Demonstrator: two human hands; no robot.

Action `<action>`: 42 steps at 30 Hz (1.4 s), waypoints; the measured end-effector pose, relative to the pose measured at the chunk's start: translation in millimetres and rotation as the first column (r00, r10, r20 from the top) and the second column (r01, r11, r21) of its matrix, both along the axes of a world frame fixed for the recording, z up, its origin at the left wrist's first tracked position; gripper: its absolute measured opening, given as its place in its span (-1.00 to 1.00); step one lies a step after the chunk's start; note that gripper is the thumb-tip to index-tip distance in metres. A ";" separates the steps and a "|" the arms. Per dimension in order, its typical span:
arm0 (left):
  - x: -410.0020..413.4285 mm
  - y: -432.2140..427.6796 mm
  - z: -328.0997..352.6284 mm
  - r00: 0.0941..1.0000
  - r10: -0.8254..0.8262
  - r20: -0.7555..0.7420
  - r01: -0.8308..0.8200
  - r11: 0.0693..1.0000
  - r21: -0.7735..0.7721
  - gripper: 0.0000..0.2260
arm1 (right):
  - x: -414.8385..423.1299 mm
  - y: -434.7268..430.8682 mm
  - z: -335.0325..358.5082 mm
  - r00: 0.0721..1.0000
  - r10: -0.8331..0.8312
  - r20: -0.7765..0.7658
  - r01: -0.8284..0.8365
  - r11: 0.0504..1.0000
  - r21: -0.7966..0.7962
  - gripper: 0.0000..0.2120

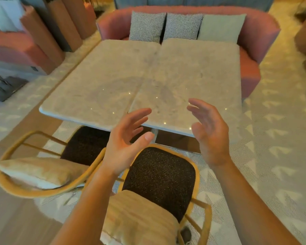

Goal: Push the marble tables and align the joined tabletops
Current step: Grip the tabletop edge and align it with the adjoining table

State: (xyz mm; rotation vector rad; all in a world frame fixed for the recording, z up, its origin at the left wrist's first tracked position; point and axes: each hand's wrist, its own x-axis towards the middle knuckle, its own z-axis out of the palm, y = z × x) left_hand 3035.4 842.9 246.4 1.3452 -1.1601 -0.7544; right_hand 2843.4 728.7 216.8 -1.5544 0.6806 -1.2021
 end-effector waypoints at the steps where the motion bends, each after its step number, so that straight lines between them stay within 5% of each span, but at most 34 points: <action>1: 5.1 -6.4 -5.3 1.000 0.001 -0.014 0.000 1.000 0.013 -0.49 | 5.4 -3.3 -4.5 1.000 -0.005 -0.017 0.005 1.000 0.005 -0.35; 6: 23.0 -47.9 -50.2 0.990 0.020 -0.140 -0.013 0.999 0.051 -0.50 | 29.1 -24.7 -40.1 0.998 -0.055 -0.034 0.057 0.995 0.084 -0.45; 11: 44.3 -100.7 -136.5 0.914 0.178 -0.365 -0.087 0.964 0.253 -0.63 | 66.8 -52.5 -115.3 0.969 -0.213 -0.128 0.246 0.896 0.369 -0.65; 14: 56.0 -127.8 -202.9 0.771 0.326 -0.547 -0.022 0.872 0.489 -0.44 | 86.5 -68.0 -176.7 0.950 -0.227 -0.212 0.310 0.730 0.609 -0.75; 18: 73.0 -152.9 -271.3 0.692 0.453 -0.561 0.102 0.708 0.698 -0.15 | 105.9 -82.7 -241.6 0.935 -0.338 -0.107 0.223 0.325 0.919 -0.32; 20: 86.0 -168.2 -287.6 0.608 0.509 -0.610 0.074 0.728 0.682 -0.16 | 108.0 -100.6 -258.9 0.863 -0.504 -0.040 0.158 0.194 0.968 -0.38; 24: 114.5 -211.3 -300.2 0.350 0.583 -0.733 -0.079 0.798 0.597 -0.25 | 113.5 -143.3 -272.7 0.646 -0.747 0.156 0.039 0.236 0.971 -0.60; 27: 124.5 -225.8 -310.0 0.221 0.578 -0.785 -0.130 0.816 0.564 -0.38 | 123.1 -148.9 -282.9 0.605 -0.769 0.206 0.026 0.278 0.960 -0.68; 33: 128.3 -225.3 -327.3 0.289 0.592 -0.753 -0.179 0.806 0.565 -0.62 | 121.5 -148.1 -291.1 0.589 -0.768 0.252 0.058 0.351 0.935 -0.68; 42: 125.9 -204.0 -318.0 0.328 0.560 -0.761 -0.141 0.825 0.546 -0.69 | 127.0 -132.0 -283.4 0.571 -0.781 0.252 0.087 0.363 0.928 -0.65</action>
